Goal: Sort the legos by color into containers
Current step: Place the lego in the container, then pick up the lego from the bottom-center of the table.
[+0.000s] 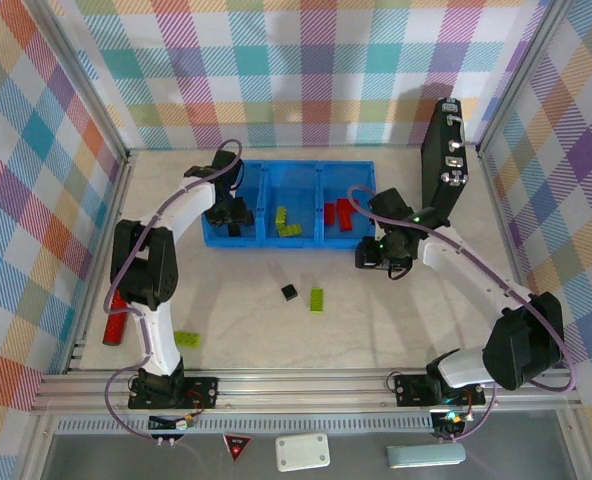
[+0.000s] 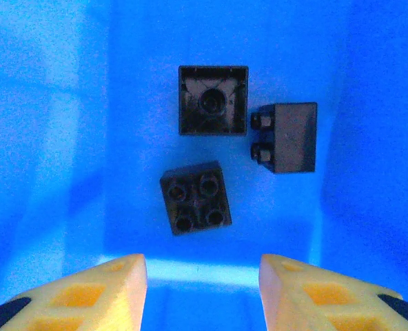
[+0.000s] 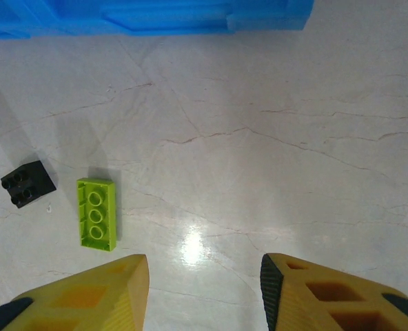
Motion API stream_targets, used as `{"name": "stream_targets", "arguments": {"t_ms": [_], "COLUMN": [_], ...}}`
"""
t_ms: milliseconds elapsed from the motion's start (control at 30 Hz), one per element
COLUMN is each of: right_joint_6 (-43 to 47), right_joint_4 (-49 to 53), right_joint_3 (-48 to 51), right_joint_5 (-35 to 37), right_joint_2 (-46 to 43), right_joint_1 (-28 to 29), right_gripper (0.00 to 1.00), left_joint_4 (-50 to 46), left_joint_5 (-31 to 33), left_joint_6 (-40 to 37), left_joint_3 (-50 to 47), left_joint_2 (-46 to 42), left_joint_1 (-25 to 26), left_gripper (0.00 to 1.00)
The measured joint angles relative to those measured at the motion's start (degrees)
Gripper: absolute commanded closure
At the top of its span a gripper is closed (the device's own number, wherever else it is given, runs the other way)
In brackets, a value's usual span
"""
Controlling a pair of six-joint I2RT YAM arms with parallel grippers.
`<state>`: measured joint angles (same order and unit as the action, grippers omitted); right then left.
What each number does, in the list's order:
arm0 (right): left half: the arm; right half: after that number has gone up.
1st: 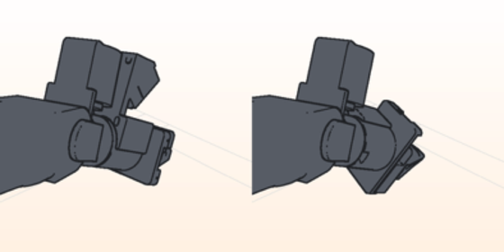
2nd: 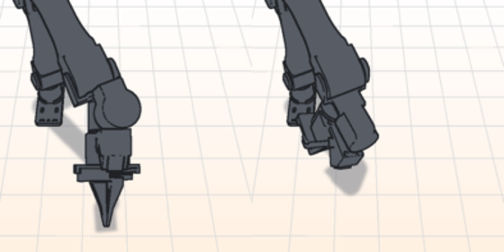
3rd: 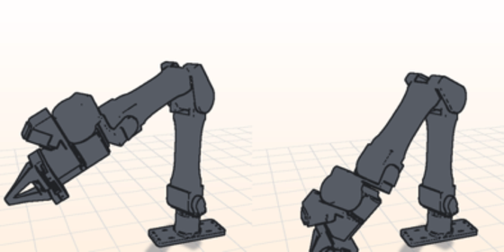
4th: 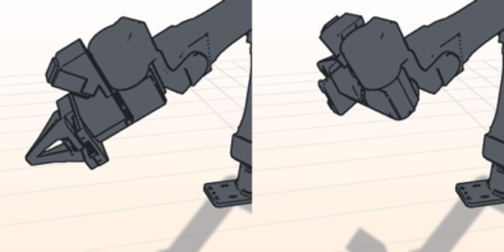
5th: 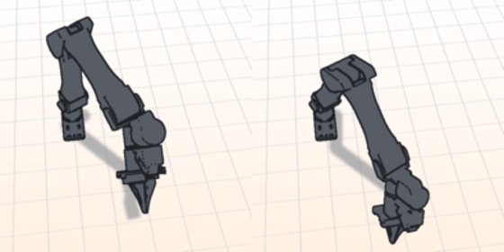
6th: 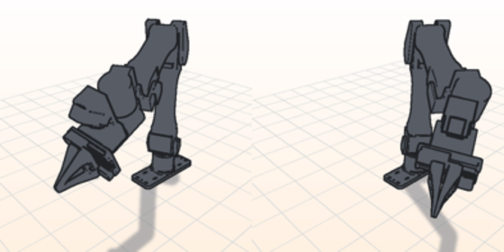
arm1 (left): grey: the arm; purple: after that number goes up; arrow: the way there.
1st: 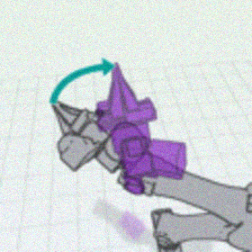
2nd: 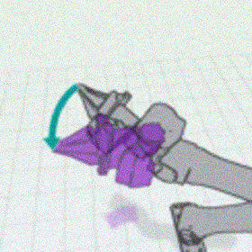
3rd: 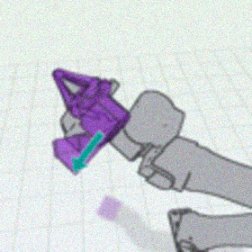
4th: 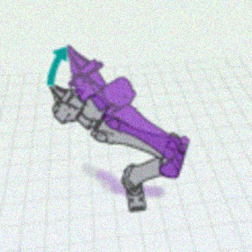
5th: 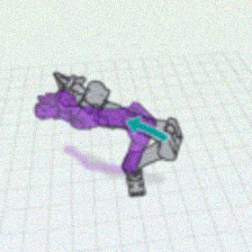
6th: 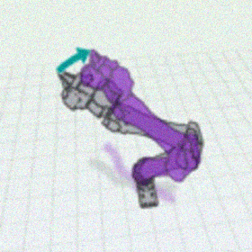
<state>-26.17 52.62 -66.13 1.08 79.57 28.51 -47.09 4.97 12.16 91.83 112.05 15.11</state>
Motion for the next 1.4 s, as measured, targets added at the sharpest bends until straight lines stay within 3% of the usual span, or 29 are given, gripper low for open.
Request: {"name": "stream_targets", "arguments": {"t_ms": [667,1033,1400], "right_joint_6": [-10.62,-22.10,-29.29], "right_joint_4": [-1.38,-3.32,-3.74], "right_joint_3": [0.00,-3.56,-9.57], "right_joint_5": [4.46,9.20,13.81], "right_joint_2": [4.55,14.12,23.98], "right_joint_1": [13.29,23.28,27.82], "right_gripper": [0.51,0.48,0.46], "left_joint_4": [-6.82,-5.25,-0.26], "left_joint_5": [-0.83,-1.07,-1.81], "left_joint_6": [-2.32,-4.79,-5.84], "left_joint_3": [-7.72,-16.02,-20.13], "left_joint_2": [-16.44,-22.49,-24.48], "left_joint_1": [-0.09,-5.51,-8.04], "left_gripper": [0.53,0.53,0.53]}}
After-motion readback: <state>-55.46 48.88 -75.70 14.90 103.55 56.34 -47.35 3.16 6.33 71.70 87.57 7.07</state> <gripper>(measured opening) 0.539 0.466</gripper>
